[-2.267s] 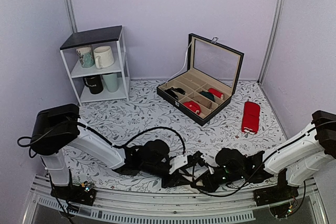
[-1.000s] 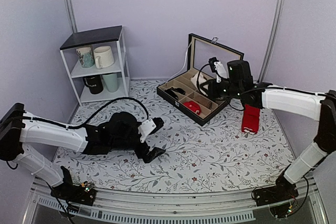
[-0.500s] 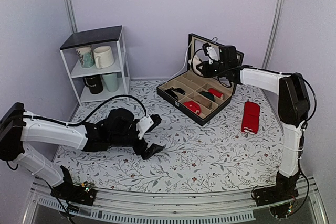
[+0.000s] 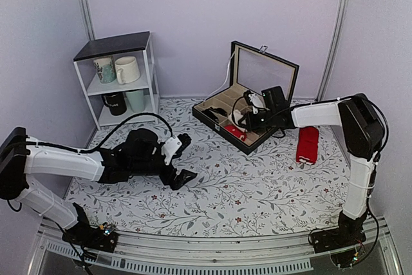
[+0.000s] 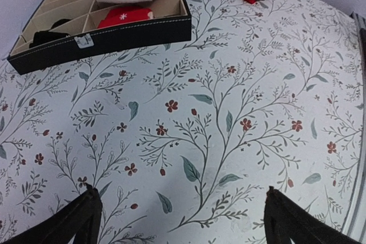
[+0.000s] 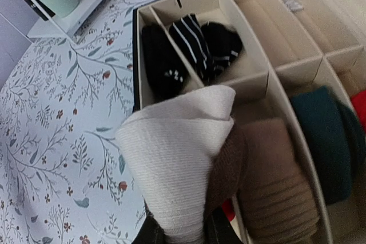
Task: Roll the socks
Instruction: Move the storage box to the center of the board.
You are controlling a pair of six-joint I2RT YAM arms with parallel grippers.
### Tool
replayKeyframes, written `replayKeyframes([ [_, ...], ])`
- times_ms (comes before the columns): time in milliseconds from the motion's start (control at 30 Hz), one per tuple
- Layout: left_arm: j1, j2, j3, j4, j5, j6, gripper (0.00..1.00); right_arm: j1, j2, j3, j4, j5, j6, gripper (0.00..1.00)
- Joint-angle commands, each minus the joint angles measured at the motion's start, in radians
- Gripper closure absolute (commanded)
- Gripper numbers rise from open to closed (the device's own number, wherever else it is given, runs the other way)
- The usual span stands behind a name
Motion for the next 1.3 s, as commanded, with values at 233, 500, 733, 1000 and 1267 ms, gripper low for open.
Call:
replayKeyframes([
  [233,0.019,-0.031,-0.053,0.038,0.05,-0.035,0.0,0.055,-0.124,-0.085,-0.051,0.117,0.053,1.0],
  [500,0.019,-0.04,-0.074,0.044,0.072,-0.025,0.01,0.093,-0.109,-0.166,-0.12,0.272,0.135,1.0],
  [733,0.019,-0.045,-0.08,0.043,0.076,-0.018,0.01,0.132,-0.063,-0.21,-0.161,0.271,0.165,1.0],
  [1000,0.018,-0.052,-0.094,0.036,0.079,-0.02,0.01,0.213,-0.154,-0.392,-0.138,0.259,0.256,1.0],
  [1267,0.019,-0.056,-0.108,0.034,0.077,-0.024,0.0,0.276,-0.312,-0.543,-0.13,0.254,0.356,1.0],
])
